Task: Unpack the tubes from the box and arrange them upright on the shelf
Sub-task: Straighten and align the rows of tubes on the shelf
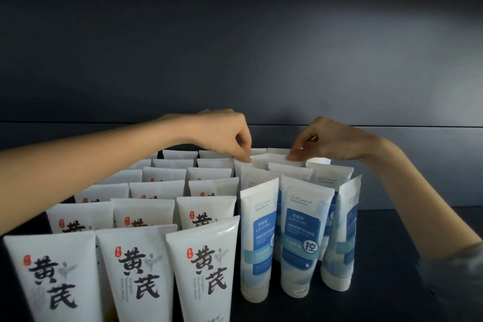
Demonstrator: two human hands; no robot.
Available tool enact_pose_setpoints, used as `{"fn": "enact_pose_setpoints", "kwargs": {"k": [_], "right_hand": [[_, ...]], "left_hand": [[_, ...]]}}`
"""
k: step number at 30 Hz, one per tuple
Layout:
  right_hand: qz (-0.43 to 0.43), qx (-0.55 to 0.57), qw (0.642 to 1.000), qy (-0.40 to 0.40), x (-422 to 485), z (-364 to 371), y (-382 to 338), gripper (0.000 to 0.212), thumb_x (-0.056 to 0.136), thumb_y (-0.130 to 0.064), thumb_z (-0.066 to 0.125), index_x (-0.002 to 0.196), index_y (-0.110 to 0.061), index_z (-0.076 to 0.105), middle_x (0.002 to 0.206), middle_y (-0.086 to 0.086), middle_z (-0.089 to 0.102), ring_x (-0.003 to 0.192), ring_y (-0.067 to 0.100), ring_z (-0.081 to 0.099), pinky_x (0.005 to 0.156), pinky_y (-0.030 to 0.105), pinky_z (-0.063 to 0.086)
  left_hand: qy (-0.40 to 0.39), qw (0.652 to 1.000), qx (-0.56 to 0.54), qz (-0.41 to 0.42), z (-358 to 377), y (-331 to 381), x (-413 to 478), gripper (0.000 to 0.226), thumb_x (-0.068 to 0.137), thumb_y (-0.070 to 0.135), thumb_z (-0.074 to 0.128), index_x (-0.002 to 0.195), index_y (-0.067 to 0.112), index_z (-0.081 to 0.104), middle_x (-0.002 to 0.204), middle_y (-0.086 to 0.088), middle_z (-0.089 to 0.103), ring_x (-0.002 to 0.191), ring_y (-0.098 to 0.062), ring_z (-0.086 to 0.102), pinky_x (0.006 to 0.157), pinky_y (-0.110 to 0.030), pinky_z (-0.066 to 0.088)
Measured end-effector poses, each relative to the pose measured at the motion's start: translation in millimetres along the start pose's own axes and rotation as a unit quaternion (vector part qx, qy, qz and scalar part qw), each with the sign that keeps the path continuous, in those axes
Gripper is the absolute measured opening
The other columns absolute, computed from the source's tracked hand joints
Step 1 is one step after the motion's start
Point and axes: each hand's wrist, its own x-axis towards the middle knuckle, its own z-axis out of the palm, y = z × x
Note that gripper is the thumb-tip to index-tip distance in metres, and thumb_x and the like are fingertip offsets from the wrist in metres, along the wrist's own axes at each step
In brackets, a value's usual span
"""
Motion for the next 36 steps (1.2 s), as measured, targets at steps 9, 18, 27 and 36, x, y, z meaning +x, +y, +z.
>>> {"fn": "enact_pose_setpoints", "kwargs": {"k": [9,18,27,36], "right_hand": [[-0.013,0.003,1.000,0.004,1,-1,7,0.018,0.081,-0.023,0.072,0.070,-0.037,0.071,0.073,-0.026,0.070,0.072,-0.009,0.063,0.063,0.000,0.043],[-0.012,-0.002,1.000,0.004,1,-3,10,0.015,0.081,-0.021,0.073,0.072,-0.033,0.071,0.072,-0.024,0.070,0.071,-0.009,0.063,0.068,0.006,0.042],[-0.006,0.008,1.000,-0.005,0,-4,9,0.012,0.080,-0.023,0.074,0.072,-0.033,0.072,0.076,-0.021,0.072,0.074,-0.008,0.064,0.068,0.004,0.043],[0.019,0.045,0.999,0.003,-7,-13,15,0.005,0.080,-0.028,0.073,0.081,-0.025,0.076,0.084,-0.011,0.074,0.080,-0.004,0.066,0.074,0.008,0.045]], "left_hand": [[0.024,0.999,-0.025,0.014,7,-8,3,0.016,0.082,0.042,0.068,0.067,0.039,0.064,0.068,0.025,0.060,0.068,0.015,0.052,0.056,-0.019,0.034],[0.057,0.998,0.004,0.025,11,-13,5,0.019,0.082,0.046,0.067,0.064,0.043,0.062,0.066,0.028,0.055,0.072,0.019,0.048,0.054,-0.022,0.030],[0.043,0.999,-0.003,0.024,9,-15,5,0.020,0.081,0.045,0.067,0.063,0.043,0.062,0.069,0.027,0.059,0.071,0.014,0.050,0.056,-0.023,0.034],[0.022,0.999,-0.023,0.020,6,-14,7,0.019,0.080,0.048,0.068,0.062,0.043,0.064,0.070,0.025,0.063,0.069,0.009,0.053,0.056,-0.022,0.036]]}}
